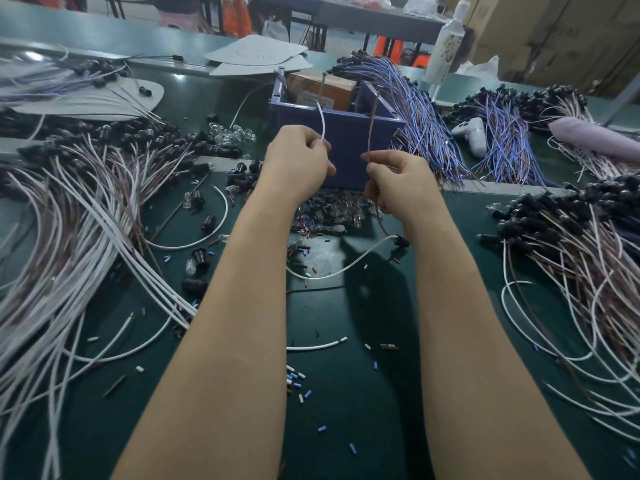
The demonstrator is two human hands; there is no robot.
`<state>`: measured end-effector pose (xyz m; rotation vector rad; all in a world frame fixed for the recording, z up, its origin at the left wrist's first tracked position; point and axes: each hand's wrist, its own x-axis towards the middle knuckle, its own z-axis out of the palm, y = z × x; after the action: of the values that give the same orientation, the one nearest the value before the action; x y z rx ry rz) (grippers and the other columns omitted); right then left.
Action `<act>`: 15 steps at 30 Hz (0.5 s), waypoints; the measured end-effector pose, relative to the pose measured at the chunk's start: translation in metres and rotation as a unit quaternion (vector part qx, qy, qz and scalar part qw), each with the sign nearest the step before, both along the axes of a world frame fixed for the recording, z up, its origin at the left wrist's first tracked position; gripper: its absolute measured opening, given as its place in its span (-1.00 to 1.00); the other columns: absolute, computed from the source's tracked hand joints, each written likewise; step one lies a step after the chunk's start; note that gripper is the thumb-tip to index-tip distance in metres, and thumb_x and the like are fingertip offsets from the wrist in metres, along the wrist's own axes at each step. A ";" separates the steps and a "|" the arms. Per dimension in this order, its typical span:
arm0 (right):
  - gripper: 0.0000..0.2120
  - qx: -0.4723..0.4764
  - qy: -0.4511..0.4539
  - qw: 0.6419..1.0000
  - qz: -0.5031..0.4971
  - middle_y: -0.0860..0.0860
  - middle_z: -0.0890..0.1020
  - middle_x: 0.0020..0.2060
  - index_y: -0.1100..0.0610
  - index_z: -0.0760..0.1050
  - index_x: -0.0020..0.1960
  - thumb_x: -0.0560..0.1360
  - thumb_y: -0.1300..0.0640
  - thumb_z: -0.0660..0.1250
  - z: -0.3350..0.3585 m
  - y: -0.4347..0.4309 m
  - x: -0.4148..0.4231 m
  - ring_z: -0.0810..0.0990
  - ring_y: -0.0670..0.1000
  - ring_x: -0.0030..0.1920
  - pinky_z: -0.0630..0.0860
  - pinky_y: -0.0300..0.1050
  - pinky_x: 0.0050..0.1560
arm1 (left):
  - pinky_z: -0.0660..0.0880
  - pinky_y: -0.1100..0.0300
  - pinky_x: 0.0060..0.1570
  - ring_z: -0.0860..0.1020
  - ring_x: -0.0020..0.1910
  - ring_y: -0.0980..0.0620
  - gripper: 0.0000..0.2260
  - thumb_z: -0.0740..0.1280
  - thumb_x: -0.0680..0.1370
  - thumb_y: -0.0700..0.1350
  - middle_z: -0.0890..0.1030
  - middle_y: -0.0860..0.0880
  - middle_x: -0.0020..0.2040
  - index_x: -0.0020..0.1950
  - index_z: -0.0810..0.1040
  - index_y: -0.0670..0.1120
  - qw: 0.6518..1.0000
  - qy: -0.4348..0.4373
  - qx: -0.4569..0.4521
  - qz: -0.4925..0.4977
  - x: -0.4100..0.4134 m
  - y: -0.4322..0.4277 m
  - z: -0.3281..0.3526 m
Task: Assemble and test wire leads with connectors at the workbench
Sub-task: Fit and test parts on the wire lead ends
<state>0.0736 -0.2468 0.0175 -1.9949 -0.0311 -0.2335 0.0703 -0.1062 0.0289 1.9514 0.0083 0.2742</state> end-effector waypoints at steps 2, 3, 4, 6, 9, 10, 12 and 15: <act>-0.81 0.003 0.002 1.000 -0.001 0.02 0.53 -0.47 0.09 0.53 0.08 0.57 0.24 0.18 0.000 -0.001 0.001 0.37 -0.21 -0.60 0.29 -0.39 -0.53 | 0.33 0.26 -0.41 0.36 -0.48 0.21 -0.79 0.11 0.62 -0.20 0.57 0.04 -0.37 0.00 0.54 -0.12 1.000 0.001 0.000 -0.001 -0.001 0.000 0.000; -0.81 0.004 0.003 1.000 -0.001 0.02 0.53 -0.47 0.08 0.53 0.07 0.57 0.24 0.18 -0.001 -0.001 0.001 0.36 -0.21 -0.61 0.28 -0.39 -0.53 | 0.33 0.27 -0.41 0.36 -0.48 0.22 -0.79 0.11 0.62 -0.20 0.57 0.04 -0.37 0.00 0.54 -0.13 1.000 0.001 0.001 -0.001 -0.001 0.000 0.001; -0.81 0.007 0.004 1.000 0.000 0.02 0.53 -0.47 0.08 0.53 0.07 0.57 0.25 0.18 -0.001 -0.002 0.001 0.35 -0.21 -0.61 0.28 -0.39 -0.54 | 0.33 0.28 -0.41 0.36 -0.49 0.23 -0.79 0.11 0.62 -0.20 0.57 0.04 -0.37 0.01 0.54 -0.13 1.000 0.002 0.001 -0.001 -0.001 0.000 0.001; -0.82 0.010 0.006 1.000 0.002 0.03 0.52 -0.47 0.08 0.52 0.06 0.57 0.25 0.18 -0.002 -0.003 0.001 0.35 -0.21 -0.61 0.28 -0.39 -0.55 | 0.32 0.29 -0.42 0.35 -0.52 0.25 -0.79 0.11 0.62 -0.19 0.57 0.04 -0.36 0.01 0.55 -0.12 1.000 0.004 0.003 -0.001 -0.001 -0.001 0.001; -0.81 0.012 0.009 1.000 0.001 0.03 0.52 -0.47 0.07 0.52 0.05 0.57 0.25 0.18 -0.002 -0.004 0.001 0.36 -0.22 -0.62 0.27 -0.40 -0.54 | 0.31 0.29 -0.44 0.34 -0.57 0.26 -0.78 0.11 0.62 -0.19 0.58 0.04 -0.36 0.02 0.55 -0.12 1.000 0.005 0.008 0.001 -0.001 0.000 0.001; -0.81 0.015 0.011 1.000 0.002 0.04 0.52 -0.47 0.07 0.52 0.05 0.57 0.25 0.17 -0.001 -0.005 0.001 0.36 -0.22 -0.62 0.27 -0.40 -0.54 | 0.31 0.29 -0.44 0.34 -0.58 0.26 -0.78 0.11 0.62 -0.19 0.58 0.04 -0.36 0.03 0.55 -0.12 1.000 0.004 0.010 0.002 -0.001 0.000 0.001; -0.81 0.023 0.015 1.000 0.006 0.04 0.52 -0.47 0.07 0.53 0.05 0.57 0.25 0.18 -0.001 -0.006 0.001 0.35 -0.22 -0.63 0.27 -0.41 -0.55 | 0.31 0.30 -0.45 0.35 -0.59 0.27 -0.78 0.11 0.62 -0.19 0.58 0.04 -0.35 0.04 0.55 -0.12 1.000 0.003 0.016 0.003 -0.001 0.000 0.000; -0.83 0.033 0.031 0.999 0.020 0.05 0.52 -0.46 0.09 0.53 0.06 0.58 0.24 0.18 0.000 -0.009 0.000 0.34 -0.19 -0.62 0.28 -0.37 -0.55 | 0.31 0.31 -0.44 0.35 -0.59 0.27 -0.78 0.11 0.62 -0.19 0.58 0.04 -0.35 0.04 0.55 -0.12 1.000 0.004 0.018 0.002 0.000 -0.001 0.000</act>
<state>0.0739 -0.2556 0.0173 -1.9320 -0.0237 -0.1460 0.0701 -0.1071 0.0290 1.9879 0.0128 0.2699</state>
